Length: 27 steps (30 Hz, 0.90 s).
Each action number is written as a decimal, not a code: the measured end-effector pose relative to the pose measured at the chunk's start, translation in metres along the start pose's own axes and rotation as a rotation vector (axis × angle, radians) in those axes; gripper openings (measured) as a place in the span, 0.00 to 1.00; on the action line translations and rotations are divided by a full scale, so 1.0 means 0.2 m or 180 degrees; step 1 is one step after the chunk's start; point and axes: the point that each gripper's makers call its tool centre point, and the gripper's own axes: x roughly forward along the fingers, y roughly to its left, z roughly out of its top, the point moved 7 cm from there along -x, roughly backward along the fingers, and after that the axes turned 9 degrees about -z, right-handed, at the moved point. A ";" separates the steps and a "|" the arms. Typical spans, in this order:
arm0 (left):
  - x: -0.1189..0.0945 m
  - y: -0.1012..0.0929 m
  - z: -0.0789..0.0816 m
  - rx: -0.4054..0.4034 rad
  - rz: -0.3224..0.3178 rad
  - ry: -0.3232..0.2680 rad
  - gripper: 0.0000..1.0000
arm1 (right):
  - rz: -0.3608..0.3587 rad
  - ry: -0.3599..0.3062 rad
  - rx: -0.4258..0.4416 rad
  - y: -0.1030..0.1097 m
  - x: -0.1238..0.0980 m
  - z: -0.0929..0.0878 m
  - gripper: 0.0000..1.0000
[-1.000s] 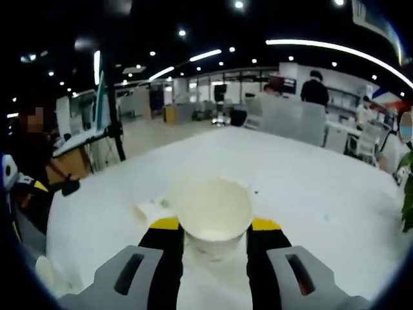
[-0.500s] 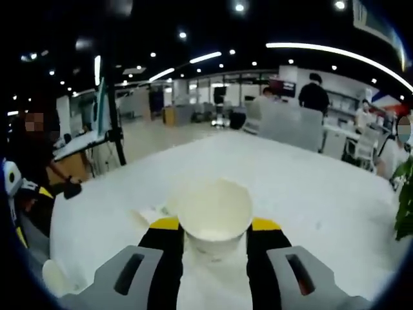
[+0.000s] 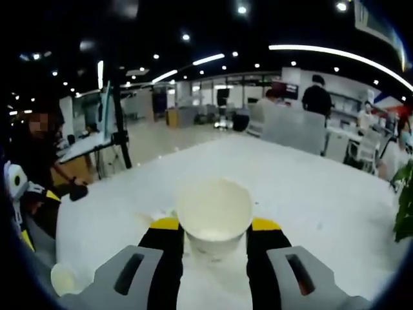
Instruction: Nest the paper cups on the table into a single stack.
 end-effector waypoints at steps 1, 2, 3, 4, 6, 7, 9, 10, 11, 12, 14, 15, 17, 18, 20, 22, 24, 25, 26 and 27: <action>0.00 0.00 0.00 -0.0001 -0.0006 -0.0002 0.98 | 0.0014 -0.0004 0.0002 0.01 -0.01 0.00 0.35; 0.00 0.00 0.00 -0.0001 -0.0010 -0.0005 0.98 | 0.0026 -0.0005 0.0002 0.02 -0.01 0.01 0.35; 0.00 -0.01 0.00 0.0026 -0.0021 0.0005 0.98 | 0.0042 -0.0008 -0.0004 0.04 -0.02 0.01 0.35; 0.00 -0.01 0.00 0.0045 -0.0029 0.0018 0.98 | 0.0049 -0.0019 -0.0015 0.04 -0.03 0.01 0.35; 0.01 -0.02 0.00 0.0052 -0.0057 0.0025 0.98 | 0.0081 -0.0034 -0.0011 0.07 -0.05 0.01 0.35; 0.01 -0.02 0.00 0.0047 -0.0057 0.0025 0.98 | 0.0091 -0.0034 -0.0008 0.08 -0.05 0.01 0.35; 0.00 -0.01 -0.01 0.0006 -0.0031 0.0036 0.98 | 0.0117 -0.0047 -0.0009 0.10 -0.07 0.01 0.35; 0.00 -0.01 -0.01 -0.0043 -0.0020 0.0021 0.98 | 0.0130 -0.0050 -0.0010 0.11 -0.07 0.00 0.35; 0.00 0.00 -0.01 -0.0088 -0.0032 0.0013 0.98 | 0.0147 -0.0054 -0.0012 0.12 -0.08 -0.01 0.35; 0.00 0.00 -0.02 -0.0120 -0.0040 0.0018 0.98 | 0.0155 -0.0052 -0.0012 0.13 -0.08 -0.01 0.35; 0.00 -0.01 -0.02 -0.0104 -0.0030 0.0024 0.98 | 0.0208 -0.0033 0.0000 0.16 -0.10 -0.02 0.35; 0.00 -0.01 -0.02 -0.0087 -0.0029 0.0024 0.98 | 0.0221 -0.0038 0.0003 0.17 -0.11 -0.02 0.35; 0.00 -0.02 -0.01 -0.0030 -0.0035 0.0021 0.98 | 0.0250 -0.0063 -0.0009 0.19 -0.13 -0.03 0.35; 0.00 -0.03 -0.01 -0.0010 -0.0033 0.0031 0.97 | 0.0277 -0.0064 -0.0006 0.21 -0.14 -0.03 0.35; 0.00 -0.03 -0.01 0.0010 -0.0043 0.0045 0.98 | 0.0325 -0.0057 -0.0011 0.24 -0.16 -0.03 0.35; 0.00 -0.03 -0.01 0.0036 -0.0045 0.0042 0.97 | 0.0355 -0.0054 -0.0027 0.26 -0.18 -0.04 0.35; 0.00 -0.03 -0.01 0.0034 -0.0047 0.0039 0.97 | 0.0386 -0.0053 -0.0046 0.28 -0.20 -0.04 0.35; 0.00 -0.03 -0.01 0.0033 -0.0046 0.0035 0.97 | 0.0415 -0.0056 -0.0046 0.29 -0.21 -0.04 0.35; 0.00 -0.03 -0.01 0.0038 -0.0040 0.0032 0.97 | 0.0441 -0.0065 -0.0044 0.30 -0.22 -0.04 0.35; 0.00 -0.03 -0.01 0.0037 -0.0038 0.0032 0.97 | 0.0474 -0.0077 -0.0036 0.31 -0.24 -0.03 0.35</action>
